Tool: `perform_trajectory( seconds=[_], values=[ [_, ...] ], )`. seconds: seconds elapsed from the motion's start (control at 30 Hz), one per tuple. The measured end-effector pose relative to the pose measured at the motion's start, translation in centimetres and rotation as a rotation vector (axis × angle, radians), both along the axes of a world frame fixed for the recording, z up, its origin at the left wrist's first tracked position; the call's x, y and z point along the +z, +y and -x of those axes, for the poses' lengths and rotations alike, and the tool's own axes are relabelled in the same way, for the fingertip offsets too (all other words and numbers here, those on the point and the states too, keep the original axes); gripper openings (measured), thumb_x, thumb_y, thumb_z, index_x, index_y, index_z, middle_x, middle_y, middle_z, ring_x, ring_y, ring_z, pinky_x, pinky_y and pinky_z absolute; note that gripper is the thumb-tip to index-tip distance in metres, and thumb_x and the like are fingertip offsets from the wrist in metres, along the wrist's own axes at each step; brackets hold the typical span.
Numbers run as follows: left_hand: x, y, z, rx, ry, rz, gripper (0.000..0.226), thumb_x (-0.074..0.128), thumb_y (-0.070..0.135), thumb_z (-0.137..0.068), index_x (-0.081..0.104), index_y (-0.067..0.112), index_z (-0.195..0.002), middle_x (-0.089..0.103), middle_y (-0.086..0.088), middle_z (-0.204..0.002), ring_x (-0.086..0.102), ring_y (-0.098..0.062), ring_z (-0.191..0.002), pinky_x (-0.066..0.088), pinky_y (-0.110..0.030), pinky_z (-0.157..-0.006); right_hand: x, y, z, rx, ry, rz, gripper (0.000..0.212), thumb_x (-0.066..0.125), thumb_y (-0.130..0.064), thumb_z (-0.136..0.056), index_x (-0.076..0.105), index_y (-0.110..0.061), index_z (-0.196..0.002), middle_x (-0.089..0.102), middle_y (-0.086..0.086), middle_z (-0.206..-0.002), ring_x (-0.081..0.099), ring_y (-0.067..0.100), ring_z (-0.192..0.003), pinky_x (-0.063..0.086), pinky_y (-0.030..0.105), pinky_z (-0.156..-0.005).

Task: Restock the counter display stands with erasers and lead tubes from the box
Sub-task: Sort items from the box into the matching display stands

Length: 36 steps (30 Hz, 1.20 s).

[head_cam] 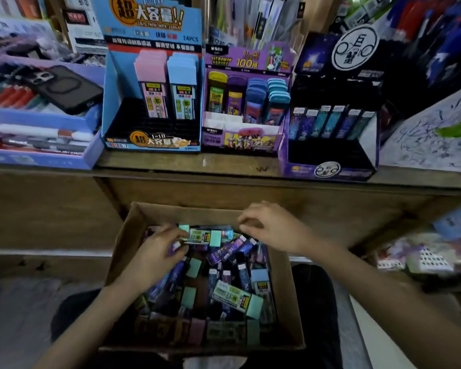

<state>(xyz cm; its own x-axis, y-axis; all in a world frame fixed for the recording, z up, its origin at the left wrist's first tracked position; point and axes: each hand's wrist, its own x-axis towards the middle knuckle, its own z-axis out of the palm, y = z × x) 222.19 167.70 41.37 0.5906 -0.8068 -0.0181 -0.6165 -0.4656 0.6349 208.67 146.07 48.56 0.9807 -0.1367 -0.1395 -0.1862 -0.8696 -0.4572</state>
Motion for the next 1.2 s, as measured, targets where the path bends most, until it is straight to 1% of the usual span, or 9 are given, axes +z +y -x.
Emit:
perform_trajectory(
  seconds=[0.13,0.27,0.37,0.53,0.63,0.7,0.83,1.03,1.2],
  values=[
    [-5.4,2.1,0.6,0.063,0.119,-0.154,0.034,0.069,0.01,-0.083,0.06,0.005,-0.116,0.05,-0.009,-0.107,0.055,-0.028,-0.103,0.037,-0.021,-0.082,-7.6,1.1,1.6,-0.111,0.221,-0.14,0.021,0.053,-0.024,-0.095,0.065,-0.011,-0.108,0.065,0.005,-0.108,0.06,0.017,-0.093,0.049,0.037,-0.083],
    [-8.7,4.5,0.7,0.187,0.186,-0.263,0.06,0.074,0.014,-0.078,0.048,0.002,-0.131,0.046,-0.023,-0.127,0.044,-0.038,-0.121,0.032,-0.031,-0.102,-13.2,2.5,3.2,-0.189,0.329,-0.255,0.017,0.057,-0.024,-0.093,0.066,-0.011,-0.1,0.068,0.005,-0.1,0.062,0.017,-0.092,0.05,0.034,-0.08],
    [-10.4,5.6,1.0,0.147,0.185,-0.372,0.082,0.071,0.028,-0.082,0.025,0.003,-0.145,0.01,-0.021,-0.154,0.016,-0.032,-0.143,0.015,-0.028,-0.113,-15.5,4.1,3.8,-0.197,0.341,-0.3,0.02,0.06,-0.026,-0.091,0.064,-0.011,-0.105,0.067,0.005,-0.104,0.061,0.017,-0.095,0.045,0.025,-0.076],
    [-11.5,5.8,1.4,0.07,0.219,-0.448,0.09,0.06,0.036,-0.089,0.0,0.004,-0.148,-0.025,-0.018,-0.153,-0.007,-0.028,-0.145,0.007,-0.027,-0.115,-17.2,6.0,3.9,-0.149,0.322,-0.257,0.036,0.06,-0.031,-0.09,0.056,-0.013,-0.121,0.057,0.006,-0.114,0.057,0.021,-0.104,0.045,0.031,-0.084],
    [-11.6,5.9,1.9,0.011,0.214,-0.426,0.086,0.061,0.03,-0.089,0.005,0.004,-0.149,-0.015,-0.017,-0.156,0.0,-0.027,-0.146,0.013,-0.03,-0.117,-17.6,7.0,4.0,-0.089,0.358,-0.299,0.038,0.062,-0.034,-0.089,0.056,-0.013,-0.12,0.054,0.006,-0.115,0.054,0.022,-0.104,0.045,0.035,-0.087],
    [-11.5,5.8,2.0,0.077,0.247,-0.324,0.068,0.063,0.022,-0.088,0.03,0.001,-0.143,0.009,-0.018,-0.156,0.02,-0.026,-0.143,0.022,-0.026,-0.113,-17.9,7.7,4.2,-0.047,0.392,-0.318,0.039,0.063,-0.035,-0.088,0.056,-0.014,-0.121,0.054,0.006,-0.118,0.053,0.02,-0.106,0.044,0.032,-0.088],
    [-11.3,4.7,0.9,0.355,0.285,-0.144,0.023,0.068,0.014,-0.085,0.062,0.0,-0.102,0.057,-0.02,-0.109,0.058,-0.024,-0.089,0.035,-0.016,-0.072,-18.2,8.4,4.2,-0.035,0.414,-0.289,0.043,0.062,-0.037,-0.088,0.055,-0.014,-0.123,0.052,0.006,-0.123,0.053,0.021,-0.108,0.044,0.03,-0.089],
    [-11.9,2.4,0.0,0.765,0.431,-0.093,0.046,0.073,0.03,-0.08,0.045,0.004,-0.106,0.059,-0.02,-0.109,0.057,-0.036,-0.102,0.043,-0.035,-0.08,-18.2,9.2,4.7,-0.007,0.396,-0.224,0.036,0.061,-0.026,-0.09,0.053,-0.011,-0.122,0.045,0.009,-0.123,0.052,0.026,-0.106,0.043,0.033,-0.088],
    [-12.2,1.4,0.4,0.813,0.403,-0.093,0.073,0.082,0.029,-0.069,0.038,-0.004,-0.117,0.05,-0.026,-0.12,0.049,-0.039,-0.114,0.041,-0.042,-0.094,-18.2,9.0,5.2,-0.026,0.378,-0.09,0.027,0.06,-0.023,-0.088,0.054,-0.011,-0.112,0.049,0.009,-0.119,0.052,0.026,-0.106,0.042,0.033,-0.083]
  ],
)
